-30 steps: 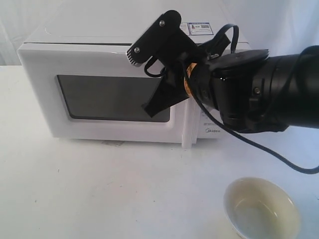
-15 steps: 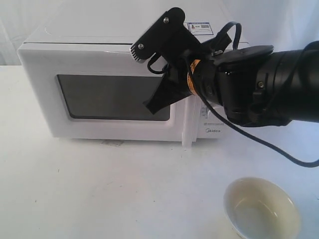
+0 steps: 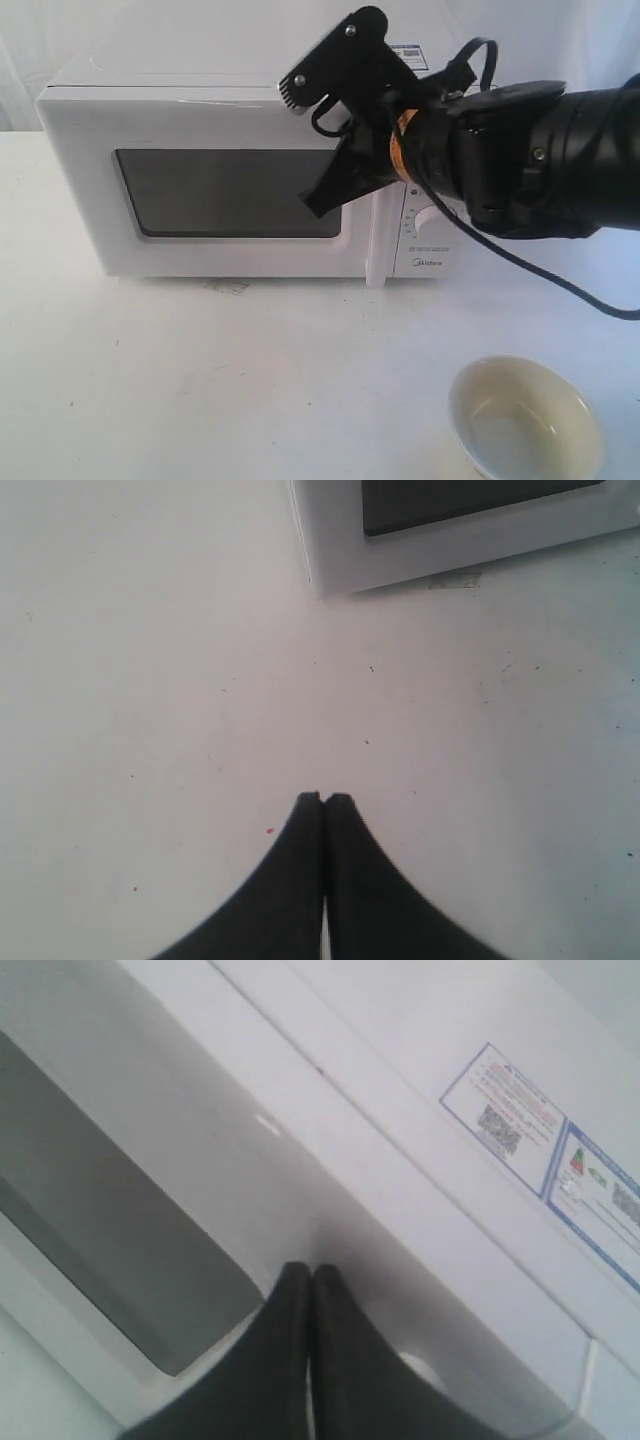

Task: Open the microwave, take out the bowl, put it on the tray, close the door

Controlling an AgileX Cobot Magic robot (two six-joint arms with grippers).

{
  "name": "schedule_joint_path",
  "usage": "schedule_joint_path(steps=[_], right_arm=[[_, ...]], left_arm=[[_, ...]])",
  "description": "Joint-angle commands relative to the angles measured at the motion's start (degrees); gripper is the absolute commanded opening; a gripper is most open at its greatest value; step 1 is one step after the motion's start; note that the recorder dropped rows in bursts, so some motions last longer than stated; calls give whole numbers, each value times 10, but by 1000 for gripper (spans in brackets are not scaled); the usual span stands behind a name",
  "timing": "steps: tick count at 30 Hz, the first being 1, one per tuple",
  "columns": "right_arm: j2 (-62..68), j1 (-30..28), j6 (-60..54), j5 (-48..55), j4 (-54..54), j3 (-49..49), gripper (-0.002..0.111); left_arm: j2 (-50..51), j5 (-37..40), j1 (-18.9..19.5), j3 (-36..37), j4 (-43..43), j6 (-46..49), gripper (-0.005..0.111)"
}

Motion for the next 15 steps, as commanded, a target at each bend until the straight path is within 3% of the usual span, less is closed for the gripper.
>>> schedule_joint_path(steps=[1, 15], right_arm=[[-74, 10, 7, 3, 52, 33, 0], [-368, 30, 55, -88, 46, 179, 0]], left_arm=[[-3, 35, 0, 0, 9, 0, 0], [-3, -45, 0, 0, 32, 0, 0]])
